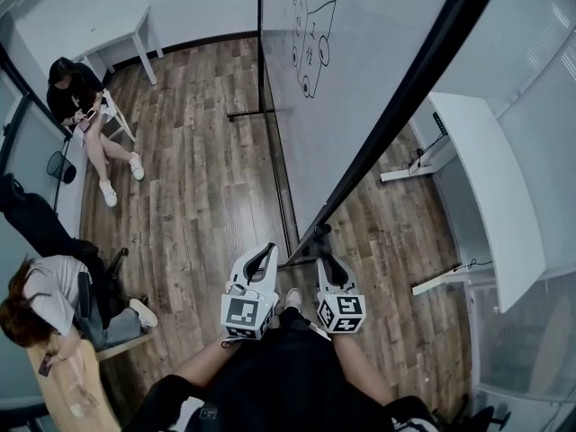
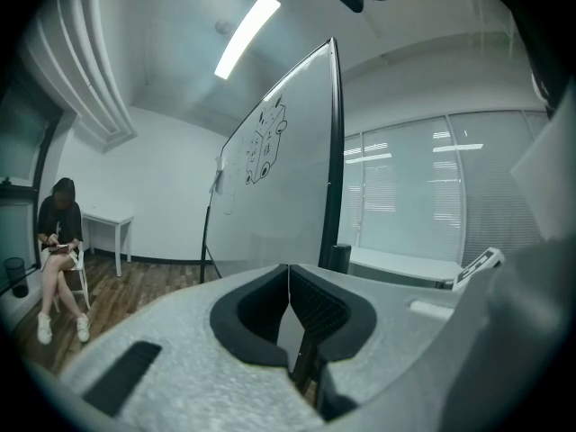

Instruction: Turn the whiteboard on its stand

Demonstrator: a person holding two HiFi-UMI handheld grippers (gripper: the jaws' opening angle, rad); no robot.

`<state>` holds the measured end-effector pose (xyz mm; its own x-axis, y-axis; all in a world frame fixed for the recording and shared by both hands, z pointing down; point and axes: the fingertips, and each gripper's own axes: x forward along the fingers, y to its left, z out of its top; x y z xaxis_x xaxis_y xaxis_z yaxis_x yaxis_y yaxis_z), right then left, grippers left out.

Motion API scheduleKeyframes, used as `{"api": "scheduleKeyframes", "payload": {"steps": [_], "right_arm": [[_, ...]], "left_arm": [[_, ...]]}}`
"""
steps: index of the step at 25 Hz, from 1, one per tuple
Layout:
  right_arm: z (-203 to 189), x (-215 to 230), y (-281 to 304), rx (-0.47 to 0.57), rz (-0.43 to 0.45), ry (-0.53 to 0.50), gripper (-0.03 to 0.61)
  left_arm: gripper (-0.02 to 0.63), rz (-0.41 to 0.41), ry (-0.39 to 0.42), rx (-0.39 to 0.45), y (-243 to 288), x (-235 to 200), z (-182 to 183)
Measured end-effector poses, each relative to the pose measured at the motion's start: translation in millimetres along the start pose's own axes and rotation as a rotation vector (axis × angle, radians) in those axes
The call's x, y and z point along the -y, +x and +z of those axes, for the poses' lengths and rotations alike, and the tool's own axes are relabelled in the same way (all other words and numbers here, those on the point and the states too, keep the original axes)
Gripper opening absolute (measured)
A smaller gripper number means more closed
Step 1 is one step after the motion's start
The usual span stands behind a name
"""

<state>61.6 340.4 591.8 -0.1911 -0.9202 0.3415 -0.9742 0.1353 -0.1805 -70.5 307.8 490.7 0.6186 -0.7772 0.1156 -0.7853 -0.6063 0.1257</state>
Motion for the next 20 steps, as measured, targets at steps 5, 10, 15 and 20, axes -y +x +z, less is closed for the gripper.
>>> {"api": "scheduleKeyframes", "payload": {"steps": [5,10,15,20], "right_arm": [[31,-10,-31,0.092,-0.017,0.031,0.037],[60,-19,-45,0.163,-0.024,0.012,0.023],[59,-12,-45,0.16,-0.028,0.008,0.015],[55,-13,-41,0.149,-0.025,-0.001,0.012]], "left_arm": [[0.018,-0.013,0.001,0.011,-4,7,8],[0.018,-0.012,0.024,0.033,-8,10,21],[0.018,-0.013,0.001,0.028,-7,16,18],[0.018,-0.012,-0.006,0.025,-7,14,11]]}}
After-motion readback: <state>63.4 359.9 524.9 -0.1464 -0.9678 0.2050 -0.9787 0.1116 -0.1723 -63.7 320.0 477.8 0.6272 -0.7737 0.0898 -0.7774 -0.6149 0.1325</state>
